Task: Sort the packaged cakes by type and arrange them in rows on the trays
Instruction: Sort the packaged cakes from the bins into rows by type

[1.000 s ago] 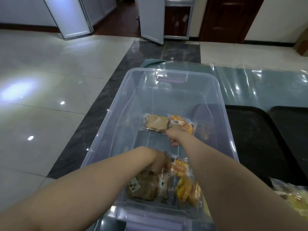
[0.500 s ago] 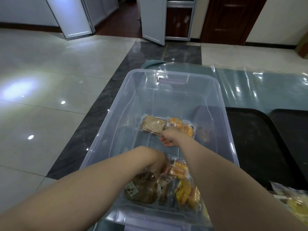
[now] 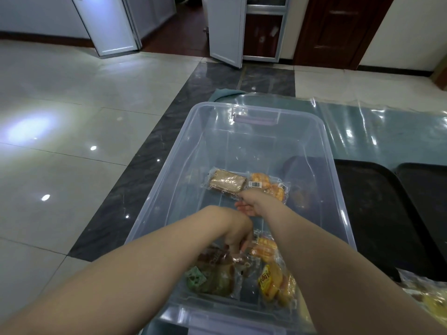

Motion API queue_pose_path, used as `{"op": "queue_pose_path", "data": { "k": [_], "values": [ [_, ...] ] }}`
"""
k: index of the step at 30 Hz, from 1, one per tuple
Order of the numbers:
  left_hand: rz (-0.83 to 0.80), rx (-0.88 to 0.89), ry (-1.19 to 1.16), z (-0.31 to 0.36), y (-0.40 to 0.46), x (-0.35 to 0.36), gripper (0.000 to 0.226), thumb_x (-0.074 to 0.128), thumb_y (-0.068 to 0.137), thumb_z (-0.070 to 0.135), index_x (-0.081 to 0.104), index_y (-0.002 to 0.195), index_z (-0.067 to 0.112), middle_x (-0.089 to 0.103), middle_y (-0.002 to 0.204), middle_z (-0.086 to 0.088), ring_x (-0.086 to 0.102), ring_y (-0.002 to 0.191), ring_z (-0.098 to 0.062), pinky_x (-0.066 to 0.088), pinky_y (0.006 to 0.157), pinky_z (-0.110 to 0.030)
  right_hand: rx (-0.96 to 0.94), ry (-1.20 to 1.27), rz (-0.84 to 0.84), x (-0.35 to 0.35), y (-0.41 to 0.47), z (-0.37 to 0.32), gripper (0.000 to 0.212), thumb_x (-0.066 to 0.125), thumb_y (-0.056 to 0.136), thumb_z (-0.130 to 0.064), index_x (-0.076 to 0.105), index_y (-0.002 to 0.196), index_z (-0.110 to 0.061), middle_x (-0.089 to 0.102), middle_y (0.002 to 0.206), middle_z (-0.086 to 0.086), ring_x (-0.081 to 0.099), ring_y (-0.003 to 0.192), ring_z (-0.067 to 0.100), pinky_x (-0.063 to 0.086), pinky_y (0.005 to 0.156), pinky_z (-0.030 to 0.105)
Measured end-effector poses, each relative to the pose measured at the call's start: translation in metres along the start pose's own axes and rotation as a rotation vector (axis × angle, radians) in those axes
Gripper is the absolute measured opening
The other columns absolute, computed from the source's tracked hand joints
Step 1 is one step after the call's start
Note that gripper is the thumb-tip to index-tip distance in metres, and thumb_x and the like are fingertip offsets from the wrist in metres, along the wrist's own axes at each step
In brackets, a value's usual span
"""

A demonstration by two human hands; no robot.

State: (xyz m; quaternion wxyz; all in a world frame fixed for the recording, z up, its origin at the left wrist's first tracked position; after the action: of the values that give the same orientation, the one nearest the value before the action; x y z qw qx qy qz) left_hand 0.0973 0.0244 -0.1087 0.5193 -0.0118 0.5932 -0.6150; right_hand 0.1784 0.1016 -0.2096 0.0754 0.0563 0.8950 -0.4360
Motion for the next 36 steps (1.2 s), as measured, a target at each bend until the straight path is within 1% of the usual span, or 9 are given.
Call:
{"op": "queue_pose_path", "data": {
  "k": [5,7,11,14,15,19,22,27,36],
  "values": [
    [0.023,-0.006,-0.029,-0.001,-0.004,-0.009,0.017,0.073,0.087,0.012,0.073,0.104,0.012,0.073,0.105,-0.004,0.056,0.062,-0.006,0.042,0.056,-0.015,-0.009,-0.022,-0.027,0.005,-0.009,-0.007,0.014,0.042,0.103,-0.012,0.054,0.099,-0.007,0.064,0.081,0.007,0.057,0.063,0.016,0.045,0.042,0.022],
    [0.006,-0.003,-0.037,0.0,-0.005,-0.008,0.017,0.074,0.087,0.013,0.073,0.104,0.011,0.072,0.098,-0.001,0.057,0.062,-0.007,0.042,0.055,-0.014,-0.013,-0.04,-0.04,0.006,-0.016,-0.012,0.017,0.041,0.103,-0.014,0.051,0.09,-0.009,0.062,0.082,0.007,0.056,0.064,0.016,0.047,0.048,0.026],
    [0.004,0.001,-0.04,0.0,-0.008,-0.01,0.014,0.073,0.086,0.011,0.072,0.1,0.013,0.061,0.074,0.011,0.056,0.059,-0.006,0.044,0.056,-0.016,-0.052,-0.081,-0.058,0.006,-0.035,-0.027,0.014,0.041,0.102,-0.019,0.051,0.104,-0.01,0.062,0.103,0.01,0.057,0.068,0.015,0.045,0.04,0.021],
    [0.048,-0.004,-0.027,-0.002,-0.012,-0.017,0.012,0.073,0.086,0.013,0.071,0.098,0.014,0.07,0.086,0.003,0.06,0.063,-0.009,0.044,0.055,-0.012,-0.128,-0.043,-0.043,-0.002,-0.047,-0.041,0.028,0.046,0.101,-0.017,0.051,0.126,-0.007,0.06,0.116,0.018,0.065,0.088,0.024,0.053,0.053,0.027],
    [0.063,-0.007,-0.022,-0.003,-0.014,-0.019,0.012,0.074,0.086,0.014,0.072,0.098,0.015,0.073,0.093,0.0,0.061,0.065,-0.01,0.043,0.053,-0.009,-0.157,-0.037,-0.032,-0.005,-0.052,-0.046,0.028,0.048,0.1,-0.016,0.053,0.126,-0.006,0.06,0.112,0.018,0.064,0.086,0.025,0.053,0.057,0.029],
    [0.093,-0.022,-0.039,-0.009,-0.018,-0.024,0.014,0.078,0.082,0.016,0.073,0.095,0.016,0.073,0.087,0.001,0.065,0.072,-0.012,0.047,0.065,-0.017,-0.252,-0.04,0.029,-0.024,-0.07,-0.065,0.01,0.048,0.096,-0.01,0.058,0.096,-0.009,0.057,0.086,0.012,0.054,0.061,0.017,0.056,0.065,0.03],
    [0.137,-0.035,-0.066,-0.011,-0.024,-0.03,0.014,0.076,0.083,0.014,0.074,0.097,0.016,0.071,0.084,0.005,0.068,0.073,-0.012,0.048,0.068,-0.019,-0.304,-0.034,0.073,-0.039,-0.086,-0.074,0.018,0.043,0.098,-0.012,0.054,0.084,-0.011,0.054,0.074,0.009,0.052,0.056,0.017,0.055,0.058,0.027],
    [0.217,-0.053,-0.034,-0.008,-0.041,-0.045,0.013,0.07,0.086,0.012,0.071,0.087,0.024,0.071,0.082,0.009,0.07,0.075,-0.01,0.049,0.071,-0.02,-0.394,0.001,0.113,-0.066,-0.118,-0.08,0.016,0.044,0.098,-0.017,0.054,0.087,-0.011,0.055,0.09,0.013,0.056,0.074,0.023,0.056,0.065,0.029],
    [0.481,-0.031,-0.152,-0.009,-0.087,-0.082,0.01,0.072,0.087,0.015,0.074,0.083,0.025,0.07,0.073,0.018,0.066,0.066,0.003,0.046,0.066,-0.017,-0.548,0.239,0.013,-0.109,-0.206,-0.073,0.02,0.043,0.099,-0.015,0.061,0.094,-0.009,0.066,0.093,0.012,0.067,0.1,0.028,0.058,0.091,0.04]
  ]
}}
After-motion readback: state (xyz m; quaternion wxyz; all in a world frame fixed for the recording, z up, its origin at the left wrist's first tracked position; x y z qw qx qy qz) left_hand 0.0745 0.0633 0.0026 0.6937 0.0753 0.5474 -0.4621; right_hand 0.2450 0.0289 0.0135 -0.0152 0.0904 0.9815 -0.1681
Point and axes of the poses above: each hand's wrist, its own y-axis towards the middle knuckle, its own x-axis out of the palm, z = x × y, the point moved 6 cm from there along y, towards the middle knuckle
